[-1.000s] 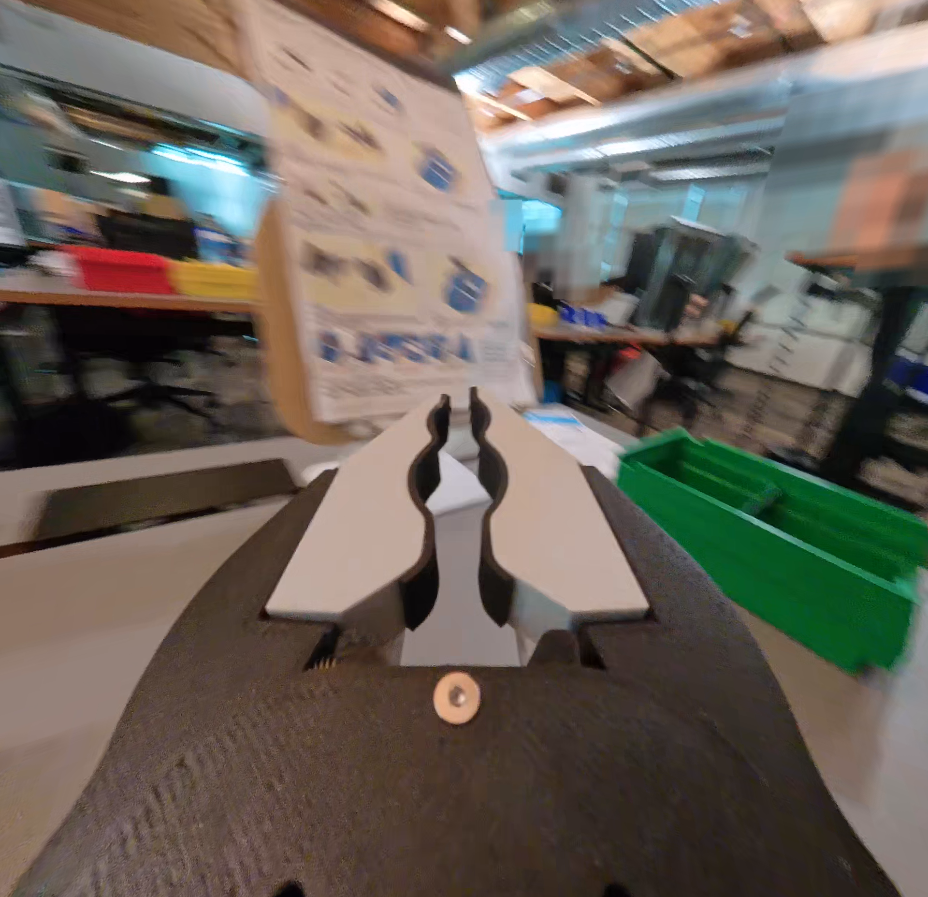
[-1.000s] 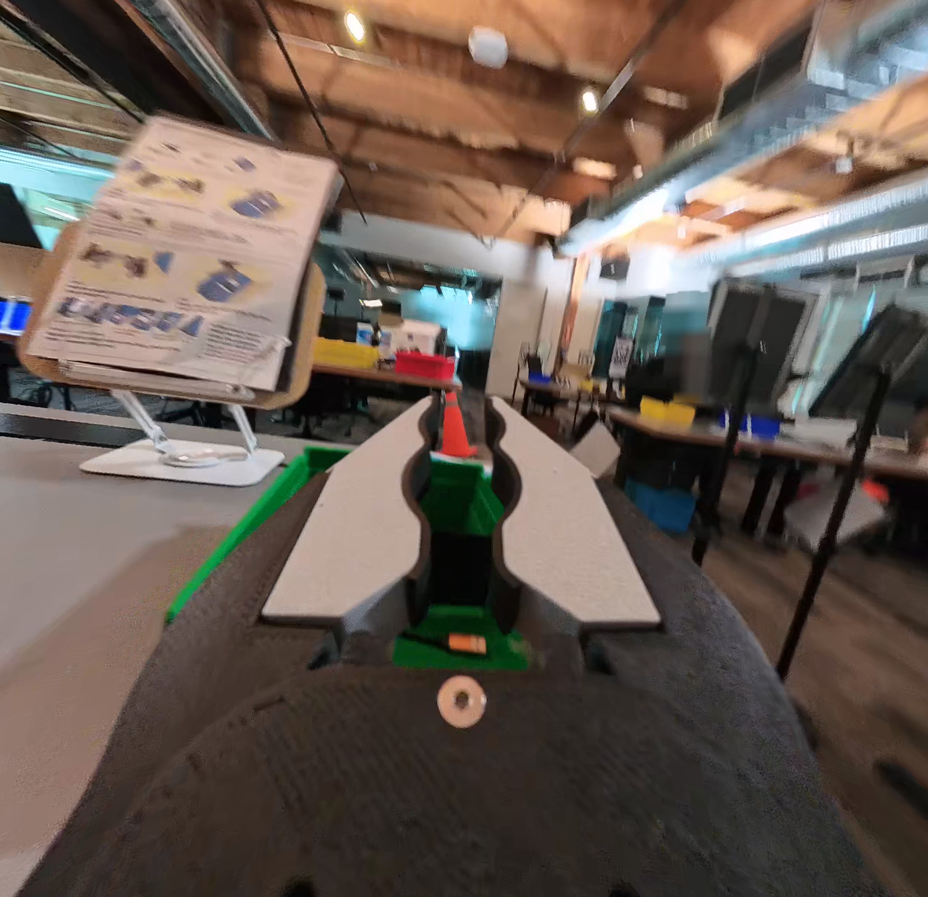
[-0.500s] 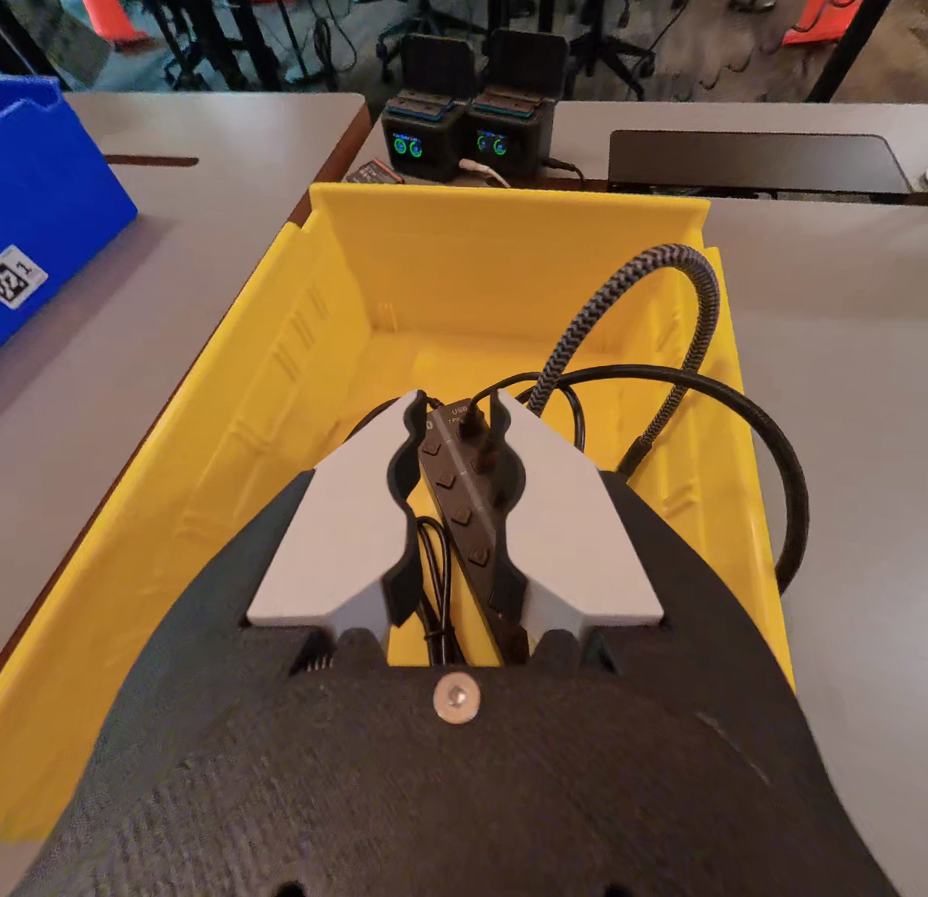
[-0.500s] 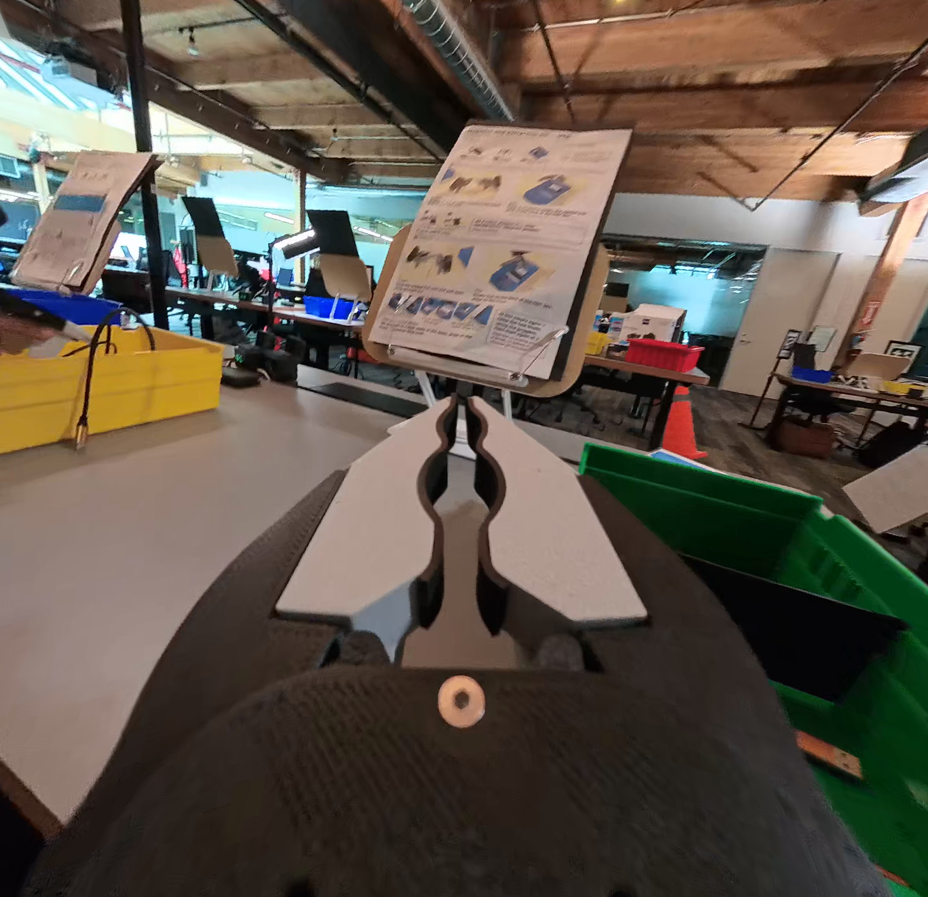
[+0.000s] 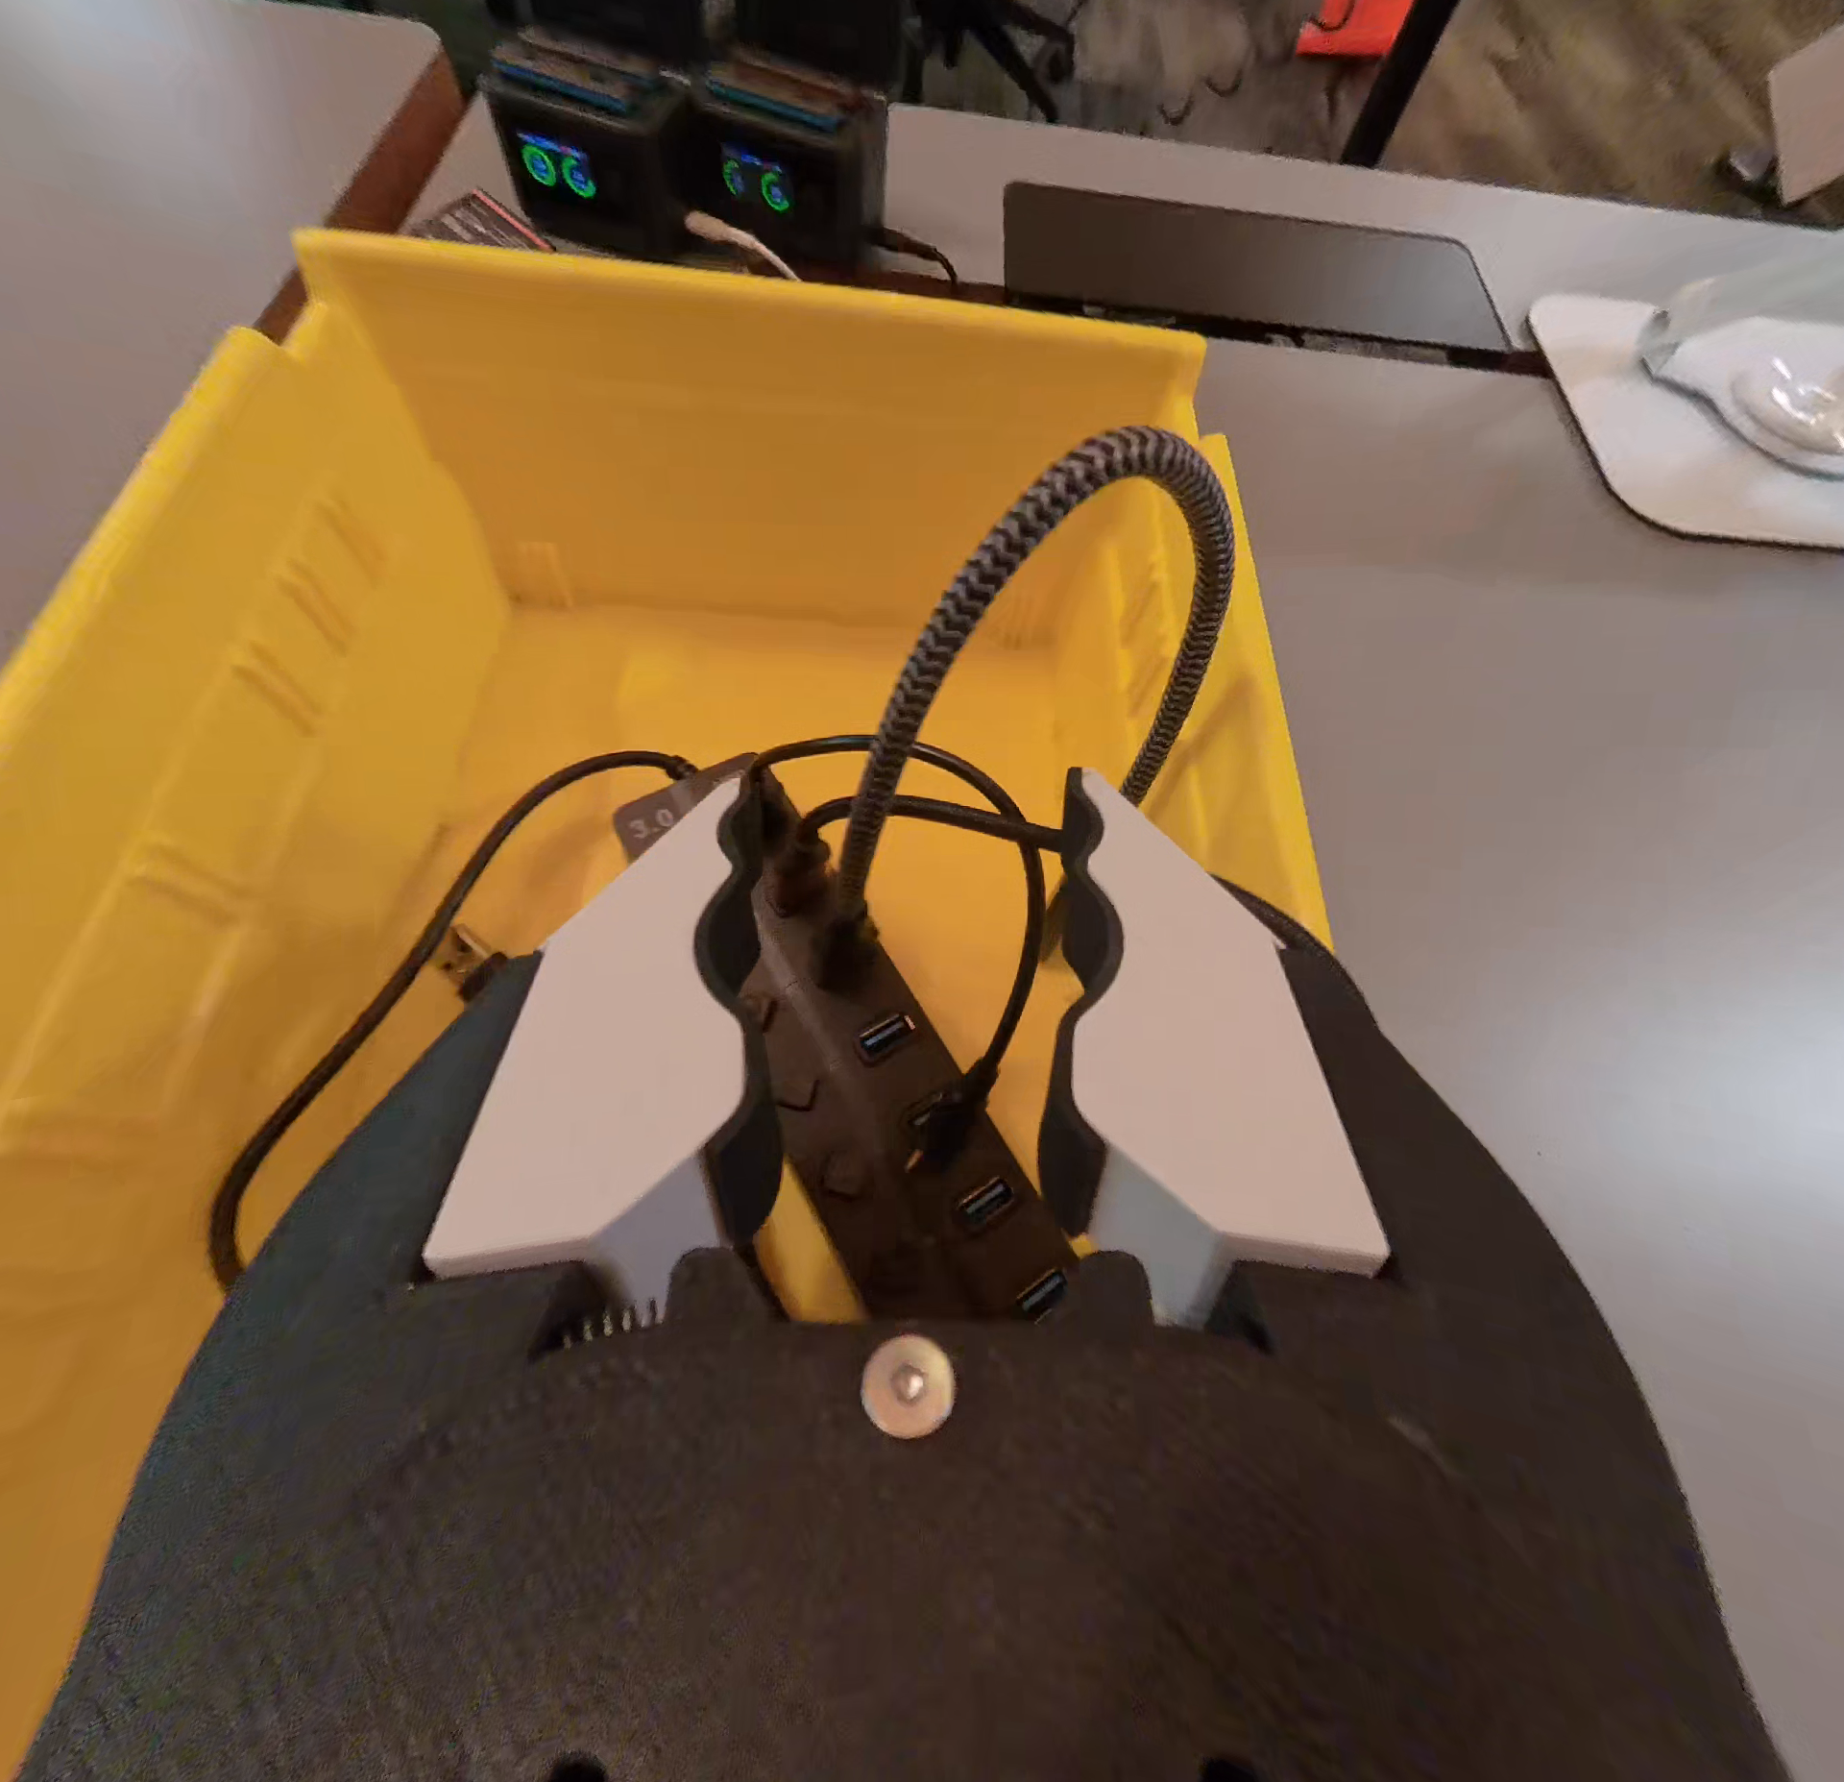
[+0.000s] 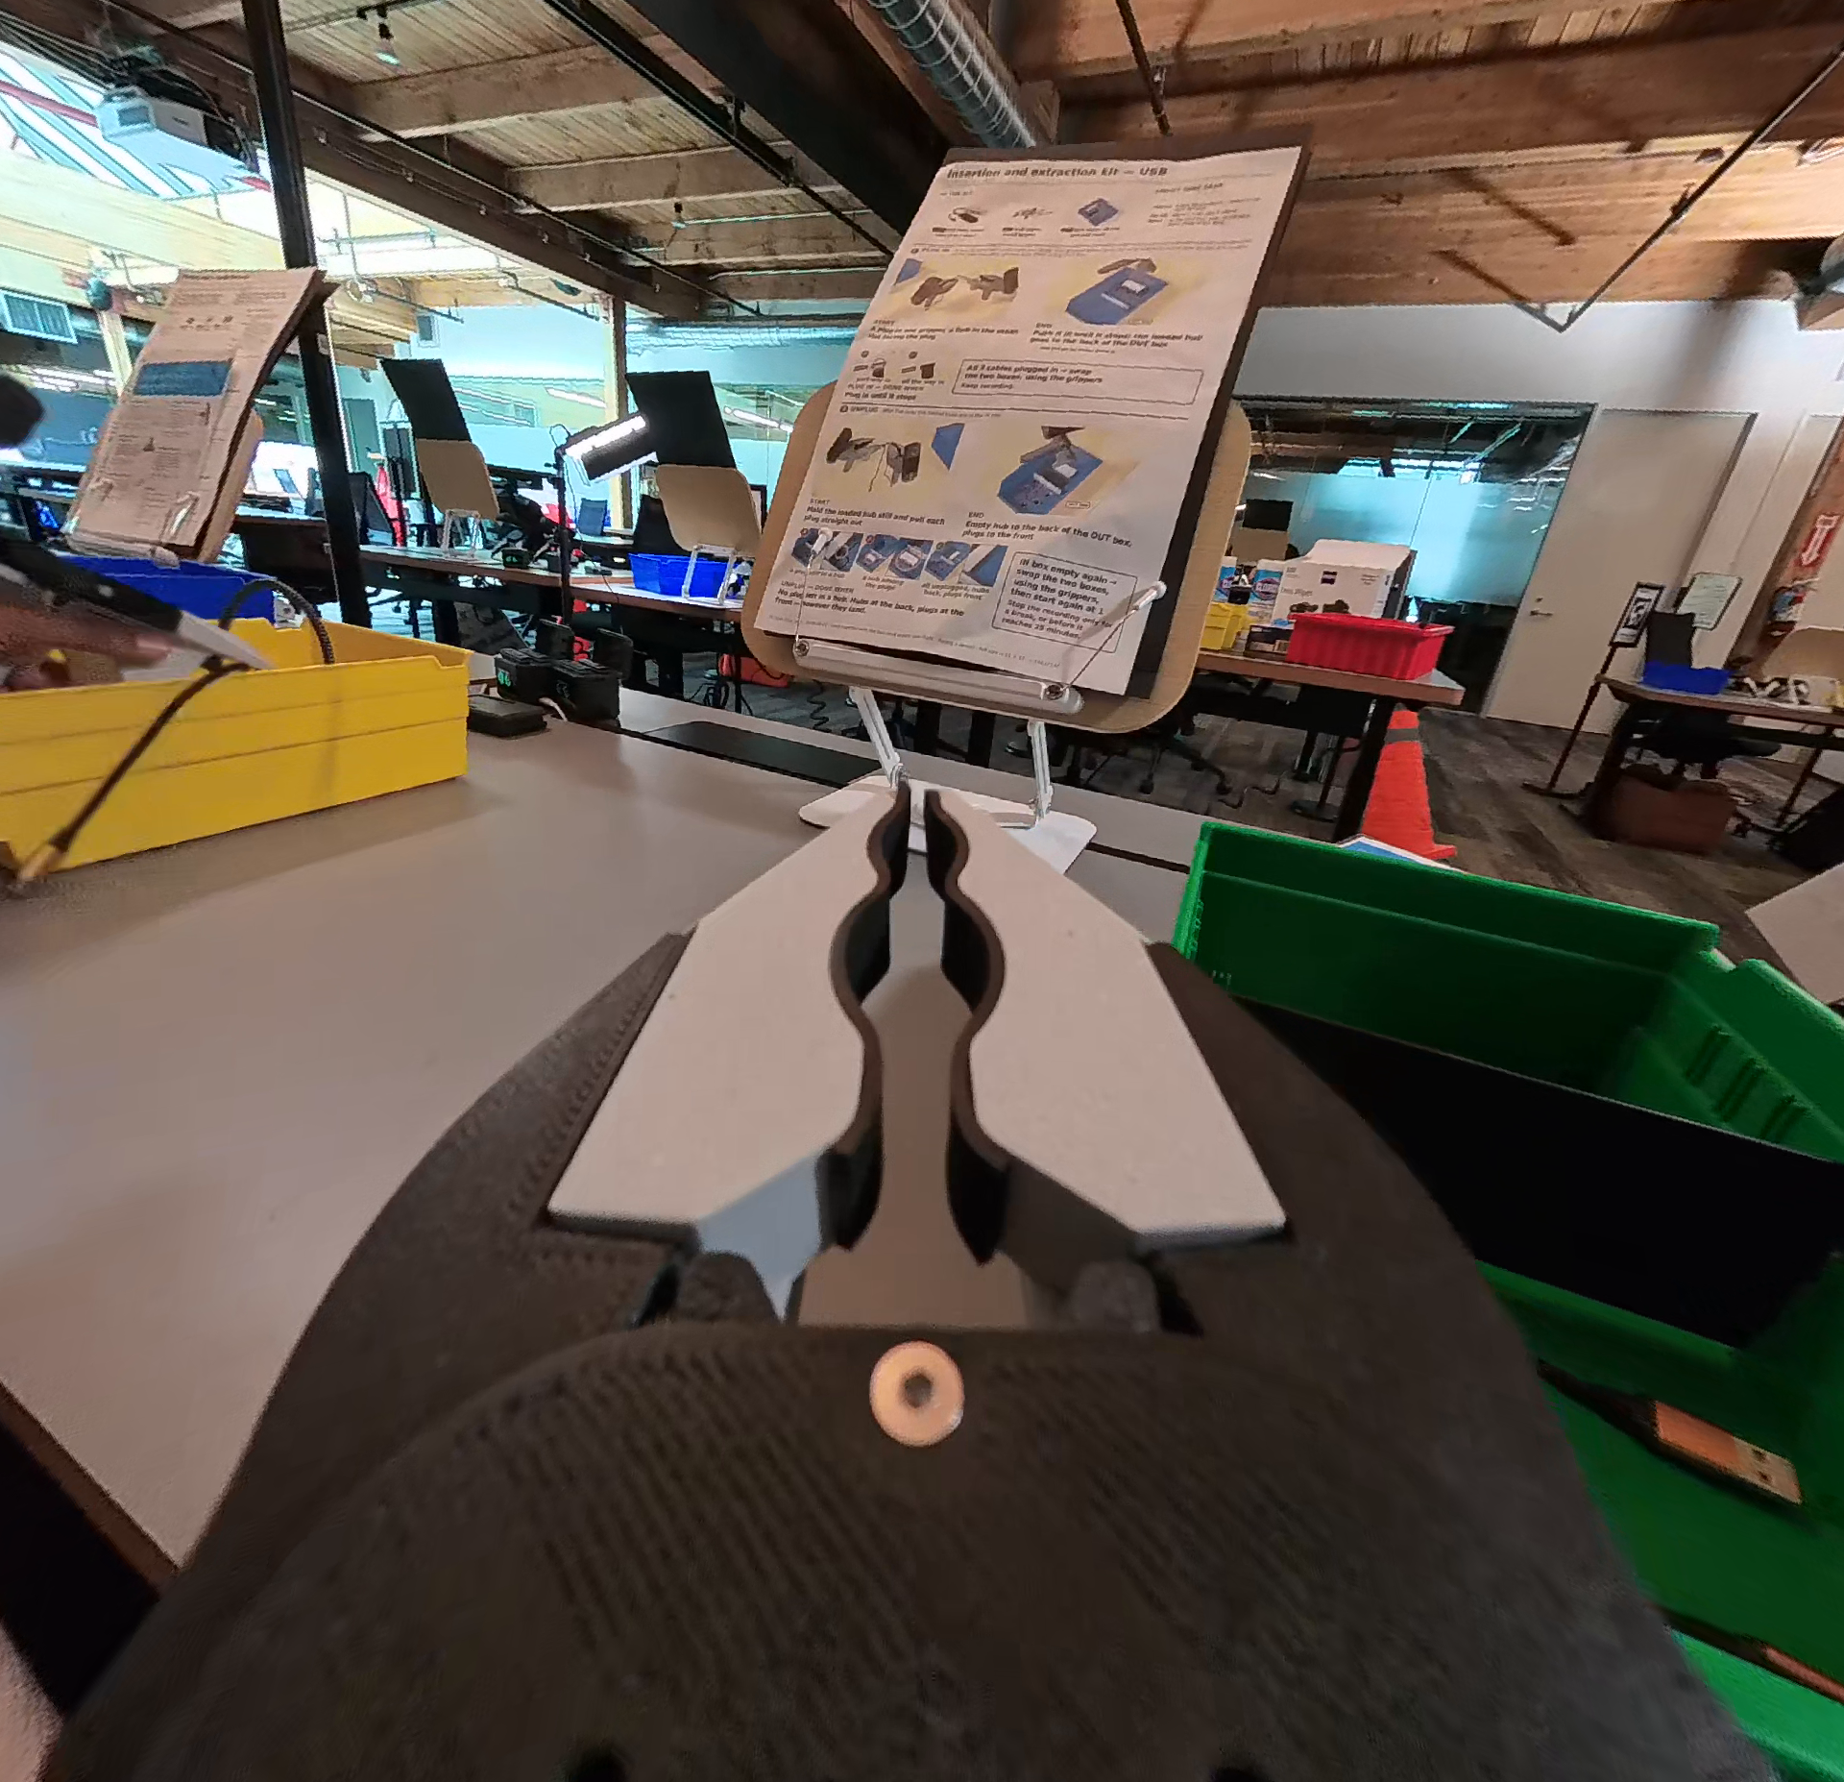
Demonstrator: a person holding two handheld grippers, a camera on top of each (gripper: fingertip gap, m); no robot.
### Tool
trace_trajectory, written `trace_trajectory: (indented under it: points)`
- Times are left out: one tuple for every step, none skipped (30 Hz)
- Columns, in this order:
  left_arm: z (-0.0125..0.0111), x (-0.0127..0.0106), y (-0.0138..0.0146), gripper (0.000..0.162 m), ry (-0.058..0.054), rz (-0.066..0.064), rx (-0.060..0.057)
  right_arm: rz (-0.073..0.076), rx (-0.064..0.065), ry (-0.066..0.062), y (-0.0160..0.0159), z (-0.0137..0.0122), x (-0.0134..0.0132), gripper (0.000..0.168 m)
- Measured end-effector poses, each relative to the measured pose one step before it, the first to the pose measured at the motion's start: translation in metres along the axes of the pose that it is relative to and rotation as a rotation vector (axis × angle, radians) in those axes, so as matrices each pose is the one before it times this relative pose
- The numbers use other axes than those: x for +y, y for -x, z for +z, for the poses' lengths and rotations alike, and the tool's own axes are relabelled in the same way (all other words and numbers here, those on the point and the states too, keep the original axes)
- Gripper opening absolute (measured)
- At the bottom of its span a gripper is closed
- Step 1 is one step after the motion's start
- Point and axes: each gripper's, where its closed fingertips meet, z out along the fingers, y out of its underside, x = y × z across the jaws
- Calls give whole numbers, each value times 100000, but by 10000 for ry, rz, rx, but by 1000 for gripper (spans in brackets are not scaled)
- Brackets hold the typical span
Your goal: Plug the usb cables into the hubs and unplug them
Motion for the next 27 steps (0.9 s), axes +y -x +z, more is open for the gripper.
trace_trajectory:
  points:
    - [289,41,-140,58,-29,13,-58,-60,-33,43,139,44,92,1]
    - [115,-124,-87,48,-81,102,-83,-84,-38,42,171,48,84,1]
    - [9,-219,84,39,-105,157,-183,-95,-42,46,185,67,111,1]
    - [-76,-291,238,30,-135,179,-274,-92,-45,58,189,67,137,1]
    - [-115,-264,345,21,-116,222,-319,-84,-56,72,221,98,180,1]
    - [-205,-302,363,8,-158,253,-297,-80,-65,79,227,98,210,1]
    - [-213,-223,322,6,-101,224,-237,-82,-70,78,251,107,203,1]
    - [-191,-126,160,5,19,150,-88,-86,-71,73,239,109,195,0]
    - [-273,-327,104,3,-71,66,-39,-87,-66,65,232,103,147,0]
    - [-376,-485,247,2,-143,57,-132,-81,-60,52,234,95,122,0]
    - [-530,-664,311,2,-203,124,-174,-65,-59,40,217,87,96,0]
    - [-695,-889,400,2,-241,116,-203,-45,-63,32,220,69,74,0]
    - [-875,-1147,455,1,-318,58,-189,-33,-65,29,221,77,82,0]
    - [-1059,-1453,476,1,-430,-1,-170,-28,-61,30,228,81,80,0]
    - [-1195,-1701,430,1,-518,-54,-135,-26,-61,28,229,84,76,0]
    - [-1284,-1880,420,1,-598,-89,-133,-32,-73,29,249,96,88,0]
    - [-1309,-2035,359,1,-695,-129,-101,-56,-84,42,292,106,96,0]
    - [-1305,-2060,179,1,-709,-125,0,-108,-85,55,305,108,103,0]
    - [-1219,-1945,46,1,-597,-130,62,-177,-75,58,330,93,70,0]
    - [-1153,-1913,-168,0,-580,-174,150,-229,-63,47,361,67,11,0]
    - [-1070,-1880,-373,0,-575,-210,210,-239,-61,18,408,78,-90,0]
    - [-938,-1767,-658,0,-515,-196,303,-194,-76,-26,487,134,-222,0]
    - [-769,-1563,-920,0,-409,-161,349,-84,-106,-75,593,226,-367,0]
    - [-595,-1365,-1154,0,-323,-102,369,70,-197,-116,785,390,-501,0]
    - [-436,-1185,-1401,0,-277,-55,434,189,-376,-137,1102,569,-575,0]
    - [-301,-1056,-1663,0,-255,-78,525,265,-522,-149,1363,737,-608,0]
    - [-159,-940,-1867,0,-248,-142,602,348,-573,-158,1436,890,-607,0]
